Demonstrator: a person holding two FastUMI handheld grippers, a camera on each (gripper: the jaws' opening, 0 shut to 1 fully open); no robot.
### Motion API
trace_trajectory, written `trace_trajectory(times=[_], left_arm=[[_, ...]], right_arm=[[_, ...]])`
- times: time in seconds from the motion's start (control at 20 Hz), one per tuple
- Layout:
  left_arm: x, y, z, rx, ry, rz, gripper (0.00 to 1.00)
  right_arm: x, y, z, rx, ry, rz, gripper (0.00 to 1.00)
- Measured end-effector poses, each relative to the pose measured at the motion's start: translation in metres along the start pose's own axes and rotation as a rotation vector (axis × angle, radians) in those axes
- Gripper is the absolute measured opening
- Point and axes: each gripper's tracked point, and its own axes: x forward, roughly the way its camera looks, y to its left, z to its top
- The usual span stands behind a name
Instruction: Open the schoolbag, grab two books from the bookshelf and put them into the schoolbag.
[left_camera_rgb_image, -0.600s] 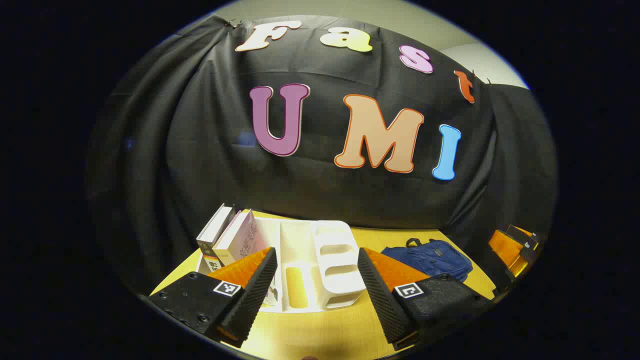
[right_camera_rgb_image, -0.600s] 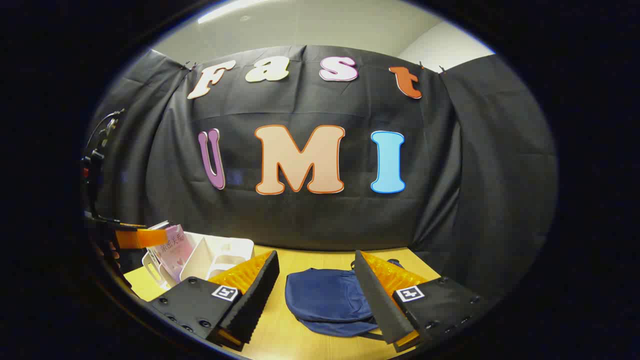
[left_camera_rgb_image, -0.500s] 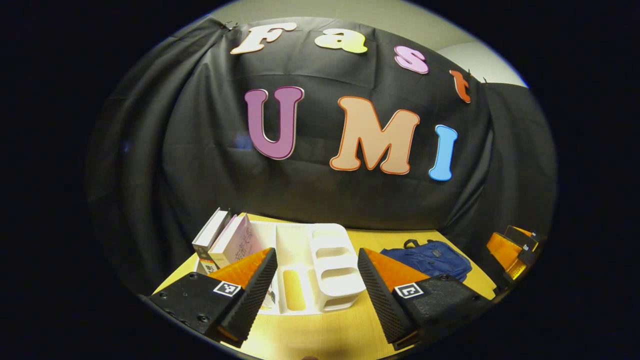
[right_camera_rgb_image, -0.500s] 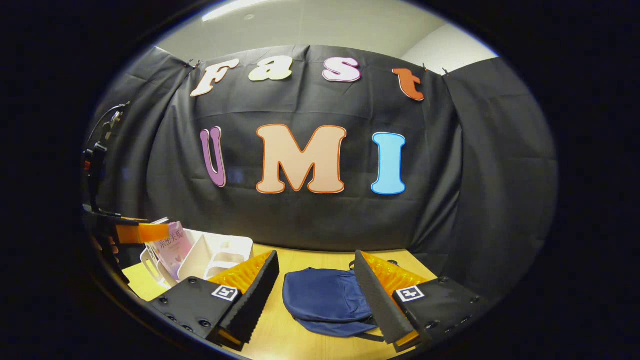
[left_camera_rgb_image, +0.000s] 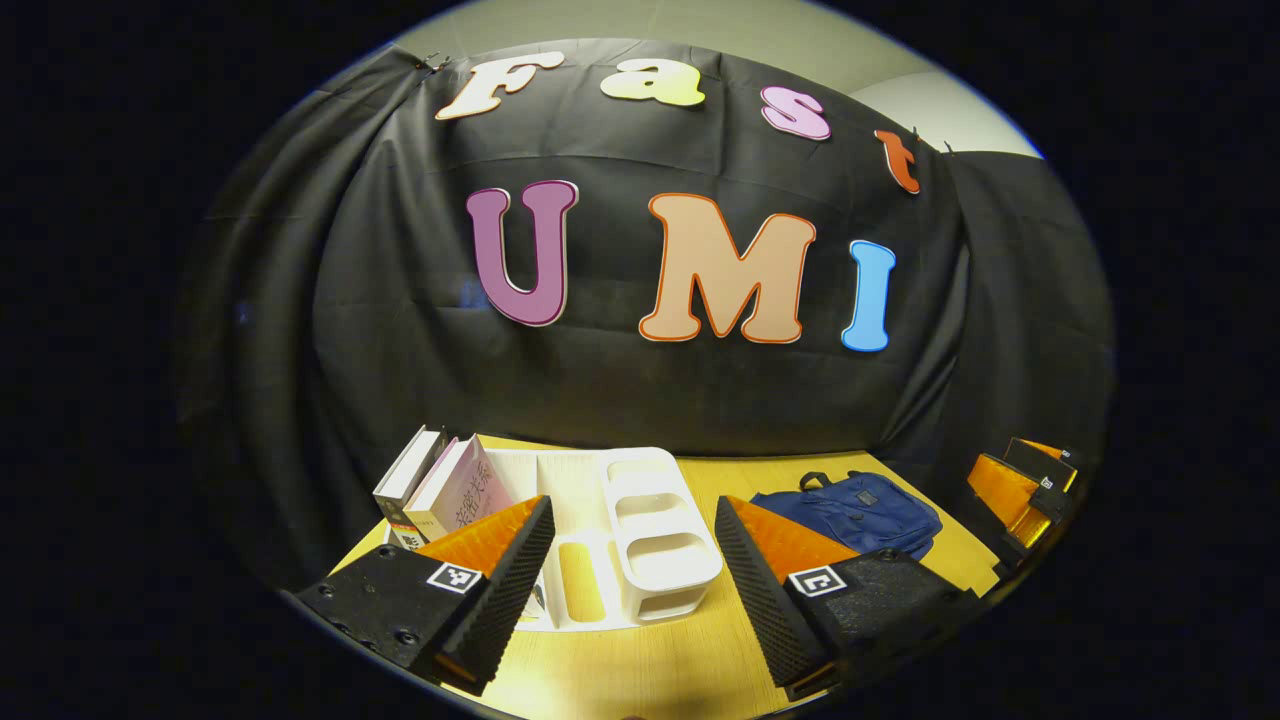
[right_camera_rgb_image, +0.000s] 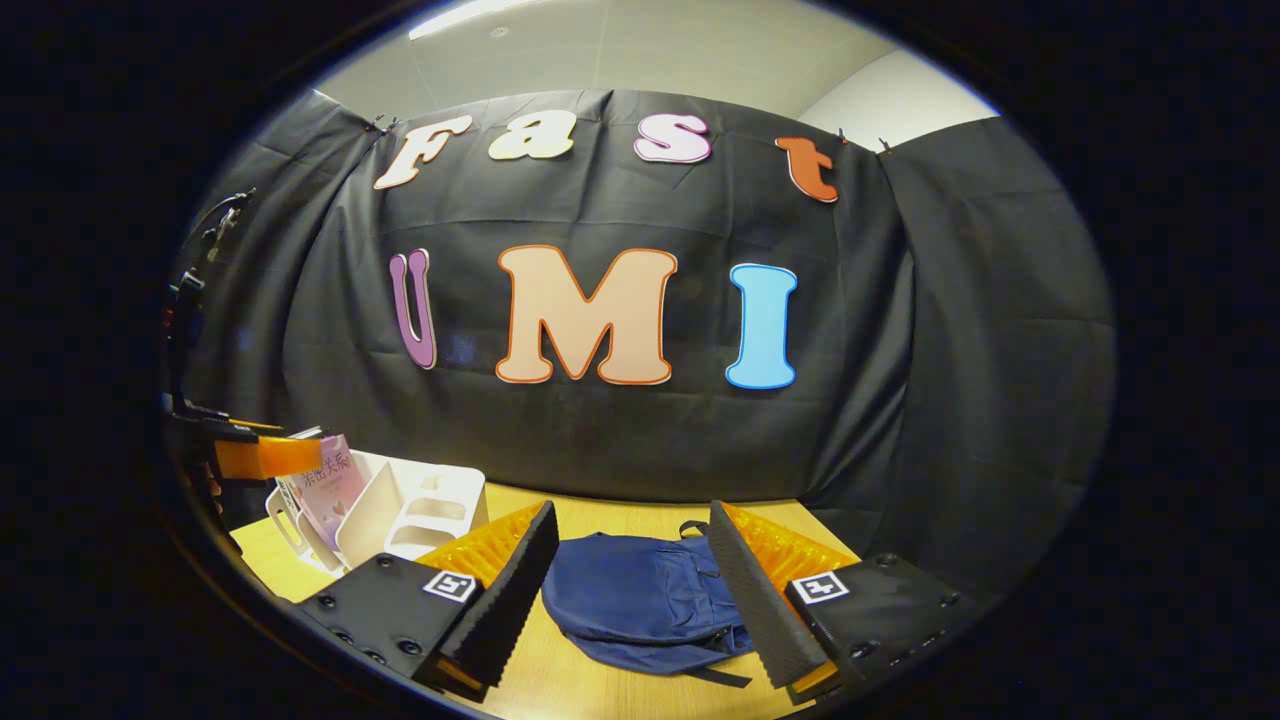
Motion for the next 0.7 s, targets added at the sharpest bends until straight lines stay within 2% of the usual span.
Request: trace_trajectory(times=[0.3,0.35,0.4,0.55,0.65,0.7], left_arm=[[-0.007,0.011,-0.011,-0.028,0.033,0.041,0.95],[-0.008,0.014,-0.014,-0.031,0.037,0.05,0.95],[-0.009,0.017,-0.014,-0.033,0.04,0.059,0.95],[-0.01,0.028,-0.016,-0.028,0.044,0.094,0.95],[-0.01,0.034,-0.019,-0.03,0.049,0.115,0.95],[-0.01,0.038,-0.02,-0.033,0.056,0.128,0.95]], right_arm=[[0.003,-0.009,-0.013,-0.071,0.016,-0.016,0.94],[0.005,-0.01,-0.019,-0.096,0.023,-0.021,0.99],[0.007,-0.012,-0.027,-0.127,0.031,-0.026,0.94],[0.016,-0.017,-0.051,-0.232,0.061,-0.038,0.94],[0.018,-0.022,-0.064,-0.306,0.059,-0.062,0.99],[0.022,-0.024,-0.074,-0.346,0.066,-0.069,0.94]])
